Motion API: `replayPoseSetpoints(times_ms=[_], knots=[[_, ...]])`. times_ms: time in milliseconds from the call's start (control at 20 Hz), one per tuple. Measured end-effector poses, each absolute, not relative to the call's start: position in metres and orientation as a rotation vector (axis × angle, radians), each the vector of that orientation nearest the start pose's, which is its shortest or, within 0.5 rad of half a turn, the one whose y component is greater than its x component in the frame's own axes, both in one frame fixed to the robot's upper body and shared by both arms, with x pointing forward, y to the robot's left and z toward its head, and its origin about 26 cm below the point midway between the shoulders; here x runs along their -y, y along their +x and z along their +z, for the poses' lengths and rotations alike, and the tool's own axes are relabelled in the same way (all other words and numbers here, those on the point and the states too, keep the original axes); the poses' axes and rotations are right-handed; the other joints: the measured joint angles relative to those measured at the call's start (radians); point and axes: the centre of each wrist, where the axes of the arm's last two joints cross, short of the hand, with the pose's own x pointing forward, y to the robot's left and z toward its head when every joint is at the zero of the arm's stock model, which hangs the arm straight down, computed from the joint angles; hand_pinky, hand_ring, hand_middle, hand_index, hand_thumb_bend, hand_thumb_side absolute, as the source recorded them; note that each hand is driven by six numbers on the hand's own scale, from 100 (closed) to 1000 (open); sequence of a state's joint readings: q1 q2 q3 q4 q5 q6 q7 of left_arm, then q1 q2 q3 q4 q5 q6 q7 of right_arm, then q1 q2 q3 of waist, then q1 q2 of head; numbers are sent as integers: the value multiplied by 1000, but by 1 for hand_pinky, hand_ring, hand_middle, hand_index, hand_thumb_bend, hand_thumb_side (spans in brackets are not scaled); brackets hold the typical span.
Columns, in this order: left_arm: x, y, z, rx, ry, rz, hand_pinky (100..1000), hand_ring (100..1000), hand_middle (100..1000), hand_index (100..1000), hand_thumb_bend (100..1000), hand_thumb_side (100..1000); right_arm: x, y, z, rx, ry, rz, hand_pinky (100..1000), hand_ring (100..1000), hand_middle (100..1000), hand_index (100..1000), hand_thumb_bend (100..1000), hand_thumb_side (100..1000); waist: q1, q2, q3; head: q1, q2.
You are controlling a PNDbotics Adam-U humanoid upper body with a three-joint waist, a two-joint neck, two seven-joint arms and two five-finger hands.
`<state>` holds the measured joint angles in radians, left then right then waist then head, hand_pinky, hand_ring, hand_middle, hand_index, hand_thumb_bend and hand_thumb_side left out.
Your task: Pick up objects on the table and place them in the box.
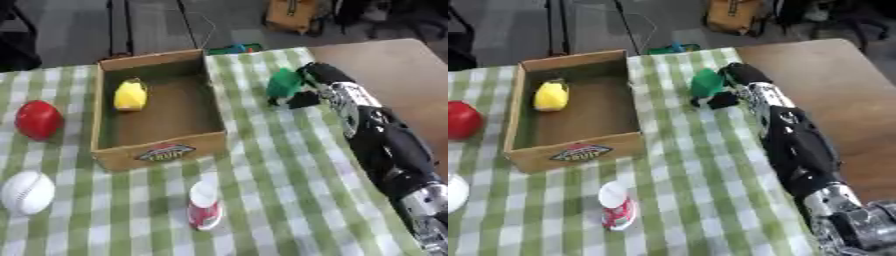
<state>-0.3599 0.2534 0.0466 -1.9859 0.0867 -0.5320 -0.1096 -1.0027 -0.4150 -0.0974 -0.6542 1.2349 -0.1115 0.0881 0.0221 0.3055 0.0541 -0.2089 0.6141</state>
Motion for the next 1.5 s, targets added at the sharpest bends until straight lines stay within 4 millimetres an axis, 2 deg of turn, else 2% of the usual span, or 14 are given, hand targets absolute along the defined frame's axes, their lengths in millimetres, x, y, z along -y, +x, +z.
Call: replayPoseSetpoints(times_ms=[850, 900, 950, 1000, 1350, 1400, 1500], knots=[[-254, 307, 212, -3373, 63, 521, 441, 618, 662, 724, 100, 994, 324, 494, 165, 1297, -1248, 1172, 824, 832, 480, 644, 658, 773, -2, 5, 0, 0, -1], [-254, 307, 212, -3373, 63, 523, 439, 618, 663, 724, 100, 994, 324, 494, 164, 1298, -1251, 1169, 819, 822, 460, 593, 652, 787, -2, 5, 0, 0, -1], [-254, 307, 212, -3374, 63, 524, 439, 618, 663, 724, 100, 994, 324, 494, 164, 1299, -1255, 1165, 819, 822, 460, 593, 652, 787, -2, 5, 0, 0, -1], [-254, 307, 212, -3374, 62, 527, 439, 618, 663, 724, 100, 994, 324, 494, 164, 1302, -1260, 1160, 818, 817, 454, 566, 636, 776, -2, 5, 0, -1, -1], [-254, 307, 213, -3374, 64, 541, 438, 618, 664, 724, 100, 994, 324, 494, 162, 1310, -1292, 1135, 816, 805, 437, 546, 581, 765, -2, 6, 0, -2, -7], [-254, 307, 213, -3373, 64, 541, 437, 618, 664, 724, 100, 994, 325, 494, 161, 1310, -1296, 1134, 813, 793, 425, 531, 532, 746, -2, 6, 1, -2, -9], [-254, 308, 214, -3369, 65, 544, 437, 618, 665, 723, 100, 994, 325, 494, 161, 1313, -1303, 1130, 811, 785, 420, 525, 506, 729, -2, 6, 1, -2, -10]])
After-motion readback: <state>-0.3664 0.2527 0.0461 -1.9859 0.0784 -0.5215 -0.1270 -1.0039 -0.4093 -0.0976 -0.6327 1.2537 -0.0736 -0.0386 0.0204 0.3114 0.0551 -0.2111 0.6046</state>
